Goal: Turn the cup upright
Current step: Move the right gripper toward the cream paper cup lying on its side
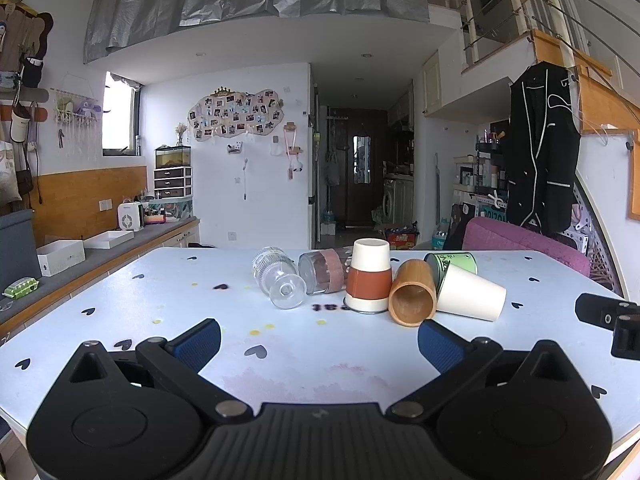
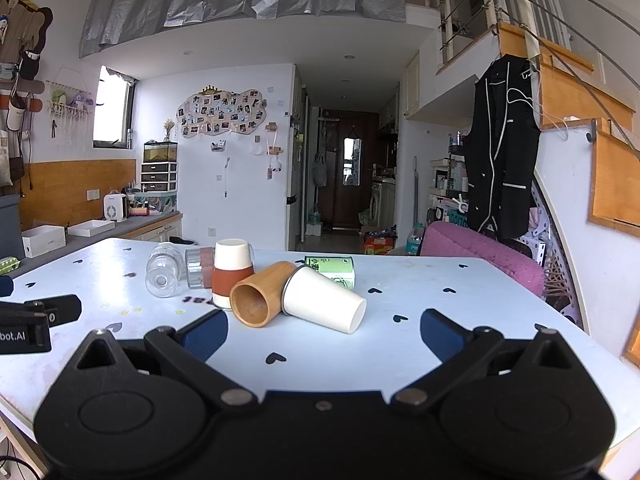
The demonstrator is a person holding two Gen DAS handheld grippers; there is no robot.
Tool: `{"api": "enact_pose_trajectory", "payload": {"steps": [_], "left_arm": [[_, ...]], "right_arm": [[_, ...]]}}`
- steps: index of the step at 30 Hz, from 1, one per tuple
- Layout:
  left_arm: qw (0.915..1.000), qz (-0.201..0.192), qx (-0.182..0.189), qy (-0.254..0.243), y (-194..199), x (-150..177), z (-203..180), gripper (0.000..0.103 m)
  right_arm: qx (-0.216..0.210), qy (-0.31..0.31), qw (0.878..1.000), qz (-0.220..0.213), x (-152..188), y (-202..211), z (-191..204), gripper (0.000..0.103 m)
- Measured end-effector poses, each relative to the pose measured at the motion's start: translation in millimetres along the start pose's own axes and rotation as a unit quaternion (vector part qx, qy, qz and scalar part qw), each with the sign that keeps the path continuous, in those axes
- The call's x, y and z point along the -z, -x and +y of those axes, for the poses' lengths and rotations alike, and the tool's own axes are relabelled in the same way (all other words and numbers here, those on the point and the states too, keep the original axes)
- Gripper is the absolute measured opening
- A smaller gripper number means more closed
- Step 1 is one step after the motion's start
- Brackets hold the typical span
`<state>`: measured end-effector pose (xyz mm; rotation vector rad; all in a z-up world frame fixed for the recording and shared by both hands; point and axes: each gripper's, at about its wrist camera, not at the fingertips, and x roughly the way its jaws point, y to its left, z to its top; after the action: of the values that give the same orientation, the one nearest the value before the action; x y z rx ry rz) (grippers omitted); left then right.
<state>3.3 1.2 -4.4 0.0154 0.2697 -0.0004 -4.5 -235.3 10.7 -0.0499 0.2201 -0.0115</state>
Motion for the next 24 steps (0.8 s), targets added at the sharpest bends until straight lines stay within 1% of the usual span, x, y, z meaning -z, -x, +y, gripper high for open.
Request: {"api": "enact_pose_trajectory", "payload": {"steps": [6,10,12,14,16,17,19,24], "left_arm": [[1.0000,0.001,-0.001,0.003,-0.3,1.4,0.4,0.103],[1.0000,0.004,0.000,0.005,-1.4,2.1,1.3,0.103],[1.0000,0.007,0.001,0.005,-2.1,3.2,1.4,0.103],[1.0000,0.008,0.001,0.006,-1.5,3.9,2.2,0.103],[1.0000,0.009,0.001,0.004,-1.5,4.7,2.2,0.103],[0.9999,0.009,0.002,0.004,-1.7,5.1,2.5,0.103],[0.9999,0.011,0.002,0.005,-2.3,6.0,3.1,0.103],[0.9998,0.015,0.007,0.006,-4.7,8.5,2.4,0.103]], "right_arm": [[-0.008,0.001,1.000,0.000,1.4,-1.1,-0.1,0.103],[-0.028,-0.009,1.000,0.001,3.5,-7.6,-6.6,0.103],[-0.039,0.004,0.999,-0.002,4.2,-13.3,-9.6,0.103],[-0.060,0.022,0.998,-0.012,5.0,-21.8,-14.3,0.103],[-0.087,0.039,0.995,-0.017,4.9,-34.9,-21.4,0.103],[-0.096,0.042,0.994,-0.012,3.7,-43.9,-25.3,0.103],[-0.112,0.038,0.993,0.000,-0.5,-62.2,-32.9,0.103],[-0.162,0.030,0.985,0.042,-13.4,-125.9,-57.4,0.103]]}}
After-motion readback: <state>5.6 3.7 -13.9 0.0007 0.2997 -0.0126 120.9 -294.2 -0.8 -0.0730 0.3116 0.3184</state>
